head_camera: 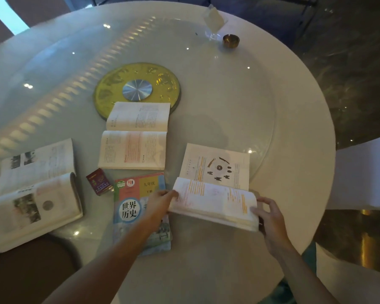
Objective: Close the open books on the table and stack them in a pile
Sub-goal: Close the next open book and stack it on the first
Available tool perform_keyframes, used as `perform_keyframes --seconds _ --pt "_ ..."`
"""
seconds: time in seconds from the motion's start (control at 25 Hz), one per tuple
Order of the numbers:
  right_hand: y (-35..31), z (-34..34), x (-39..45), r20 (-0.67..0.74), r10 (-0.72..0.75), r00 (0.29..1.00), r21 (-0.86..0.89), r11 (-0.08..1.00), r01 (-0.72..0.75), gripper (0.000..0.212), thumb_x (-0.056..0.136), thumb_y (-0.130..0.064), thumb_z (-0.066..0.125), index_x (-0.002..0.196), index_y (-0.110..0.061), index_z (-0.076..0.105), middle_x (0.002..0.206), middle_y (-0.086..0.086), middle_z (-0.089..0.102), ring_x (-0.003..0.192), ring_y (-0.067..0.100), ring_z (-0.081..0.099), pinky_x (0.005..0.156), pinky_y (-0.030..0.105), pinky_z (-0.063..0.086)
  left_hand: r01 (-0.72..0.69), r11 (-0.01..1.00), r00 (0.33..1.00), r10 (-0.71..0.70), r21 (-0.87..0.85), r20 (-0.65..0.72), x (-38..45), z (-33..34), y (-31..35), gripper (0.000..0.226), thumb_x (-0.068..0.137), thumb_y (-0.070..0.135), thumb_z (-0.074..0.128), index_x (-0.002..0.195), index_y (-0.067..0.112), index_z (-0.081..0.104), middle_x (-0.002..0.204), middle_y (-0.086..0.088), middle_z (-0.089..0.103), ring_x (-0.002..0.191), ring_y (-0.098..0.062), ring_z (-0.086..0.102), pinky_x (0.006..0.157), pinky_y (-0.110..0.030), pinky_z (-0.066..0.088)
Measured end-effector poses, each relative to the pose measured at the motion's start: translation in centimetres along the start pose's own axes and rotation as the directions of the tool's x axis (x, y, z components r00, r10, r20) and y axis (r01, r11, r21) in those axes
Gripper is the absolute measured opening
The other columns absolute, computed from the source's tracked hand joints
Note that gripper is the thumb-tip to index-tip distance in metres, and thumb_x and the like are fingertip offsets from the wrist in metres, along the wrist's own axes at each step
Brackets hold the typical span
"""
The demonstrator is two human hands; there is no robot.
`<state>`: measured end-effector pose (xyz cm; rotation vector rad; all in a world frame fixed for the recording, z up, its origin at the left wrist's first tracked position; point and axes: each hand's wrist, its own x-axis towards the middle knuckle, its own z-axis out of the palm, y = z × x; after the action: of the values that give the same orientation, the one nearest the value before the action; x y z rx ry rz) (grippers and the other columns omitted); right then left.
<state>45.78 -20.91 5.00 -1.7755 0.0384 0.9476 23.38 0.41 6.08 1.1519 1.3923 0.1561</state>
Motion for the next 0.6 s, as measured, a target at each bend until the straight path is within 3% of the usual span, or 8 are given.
perform_keyframes --seconds 0.12,0.24,0.36,0.44,0.52,0.56,0.6 --pt "-3.6 0.7 2.6 0.014 -0.030 0.999 0.103 0.994 0.028 0.022 0.093 -0.002 0.063 0.107 -0.018 0.066 0.097 0.010 0.075 0.073 0.024 0.069 0.052 0.033 0.058 -0.046 0.976 0.997 0.057 -0.214 0.047 0.9 1.0 2.5 0.032 0.098 0.037 0.060 0.098 0.007 0.071 0.091 -0.015 0.073 0.071 -0.020 0.068 0.064 -0.029 0.055" --pt "-6.2 1.6 6.3 0.069 -0.007 0.998 0.166 0.986 -0.004 0.016 0.098 -0.012 0.060 0.104 -0.002 0.071 0.105 0.019 0.074 0.081 0.026 0.073 0.070 0.039 0.063 0.042 0.927 0.999 -0.034 -0.374 0.029 2.4 3.3 4.6 0.059 0.099 0.061 0.038 0.104 0.012 0.071 0.092 -0.010 0.078 0.079 -0.025 0.073 0.071 -0.036 0.057" --pt "-8.0 2.9 9.6 0.137 0.050 0.989 0.146 0.987 -0.070 0.031 0.105 -0.033 0.052 0.110 -0.006 0.068 0.088 0.017 0.075 0.073 0.027 0.072 0.072 0.041 0.058 0.171 0.898 0.985 -0.171 -0.406 0.037 3.7 6.3 4.5 0.047 0.103 0.049 0.042 0.110 0.008 0.065 0.086 -0.008 0.069 0.073 -0.021 0.065 0.067 -0.032 0.053" --pt "-8.4 3.8 12.0 0.166 0.060 0.984 -0.052 0.997 -0.052 0.028 0.105 -0.035 0.051 0.105 -0.009 0.063 0.085 0.017 0.072 0.069 0.027 0.068 0.068 0.039 0.057 0.284 0.886 0.957 -0.288 -0.367 0.044 4.5 8.3 3.1 0.038 0.099 0.034 0.058 0.120 0.002 0.060 0.092 -0.011 0.065 0.078 -0.023 0.065 0.066 -0.029 0.056" --pt "-8.3 4.5 14.4 0.109 -0.010 0.994 -0.396 0.917 0.053 0.019 0.099 -0.027 0.057 0.103 -0.009 0.060 0.096 0.019 0.068 0.075 0.029 0.066 0.070 0.040 0.055 0.355 0.871 0.933 -0.355 -0.339 0.063 5.1 10.1 1.4 0.039 0.097 0.029 0.062 0.124 0.000 0.057 0.101 -0.013 0.063 0.088 -0.025 0.066 0.073 -0.032 0.057" --pt "-8.3 4.7 15.7 0.083 -0.096 0.992 -0.610 0.782 0.126 0.023 0.095 -0.026 0.061 0.109 -0.008 0.061 0.107 0.020 0.067 0.088 0.033 0.067 0.078 0.043 0.056 0.370 0.860 0.927 -0.368 -0.351 0.074 5.3 11.0 0.9 0.034 0.098 0.027 0.061 0.119 0.001 0.057 0.101 -0.013 0.060 0.087 -0.024 0.065 0.073 -0.032 0.057" --pt "-8.3 4.8 16.8 0.115 -0.198 0.973 -0.788 0.579 0.211 0.035 0.093 -0.027 0.064 0.122 -0.006 0.060 0.122 0.021 0.062 0.108 0.039 0.063 0.089 0.045 0.054 0.372 0.852 0.925 -0.374 -0.368 0.071 5.4 11.7 0.7 0.026 0.098 0.026 0.060 0.110 0.004 0.058 0.100 -0.013 0.059 0.083 -0.022 0.064 0.072 -0.031 0.057"
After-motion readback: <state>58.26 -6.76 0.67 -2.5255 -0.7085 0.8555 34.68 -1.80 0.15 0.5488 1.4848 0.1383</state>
